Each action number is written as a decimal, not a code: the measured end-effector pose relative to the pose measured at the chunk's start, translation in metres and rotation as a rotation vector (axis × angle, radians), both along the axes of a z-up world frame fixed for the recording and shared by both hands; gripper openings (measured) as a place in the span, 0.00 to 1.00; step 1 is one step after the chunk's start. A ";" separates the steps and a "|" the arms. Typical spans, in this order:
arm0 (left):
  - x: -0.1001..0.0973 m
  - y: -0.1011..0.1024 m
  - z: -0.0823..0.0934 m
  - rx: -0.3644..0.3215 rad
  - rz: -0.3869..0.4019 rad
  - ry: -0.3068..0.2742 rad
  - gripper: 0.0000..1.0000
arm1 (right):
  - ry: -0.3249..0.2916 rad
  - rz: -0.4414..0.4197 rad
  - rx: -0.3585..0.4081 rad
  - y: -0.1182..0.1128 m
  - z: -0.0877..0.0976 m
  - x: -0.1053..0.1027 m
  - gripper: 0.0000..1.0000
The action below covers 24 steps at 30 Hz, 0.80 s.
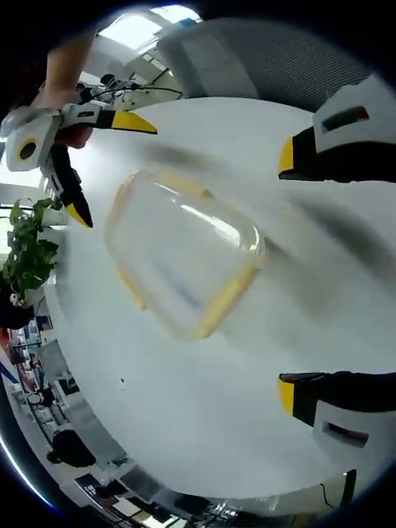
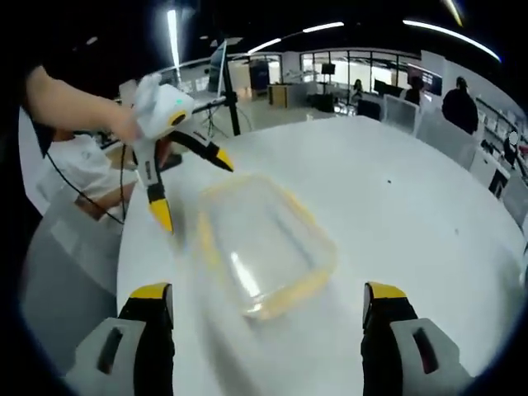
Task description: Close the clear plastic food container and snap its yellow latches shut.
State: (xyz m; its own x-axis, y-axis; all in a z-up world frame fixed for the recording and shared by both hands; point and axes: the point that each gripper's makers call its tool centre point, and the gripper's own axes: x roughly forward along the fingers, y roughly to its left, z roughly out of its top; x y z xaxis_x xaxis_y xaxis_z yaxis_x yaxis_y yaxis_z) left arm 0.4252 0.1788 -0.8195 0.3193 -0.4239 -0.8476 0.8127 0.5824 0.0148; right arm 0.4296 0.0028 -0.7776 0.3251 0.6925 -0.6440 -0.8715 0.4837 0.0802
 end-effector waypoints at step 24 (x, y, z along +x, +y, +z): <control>-0.021 0.015 0.003 -0.127 0.164 0.008 0.98 | 0.011 -0.083 0.070 -0.008 0.004 -0.015 0.97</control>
State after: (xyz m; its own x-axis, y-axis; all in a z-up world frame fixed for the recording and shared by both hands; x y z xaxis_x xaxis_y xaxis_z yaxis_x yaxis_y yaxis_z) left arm 0.4042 0.1935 -0.8166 0.3860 -0.4704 -0.7935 0.7070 0.7035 -0.0731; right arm 0.4144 -0.0056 -0.7736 0.3765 0.7067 -0.5990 -0.8274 0.5474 0.1257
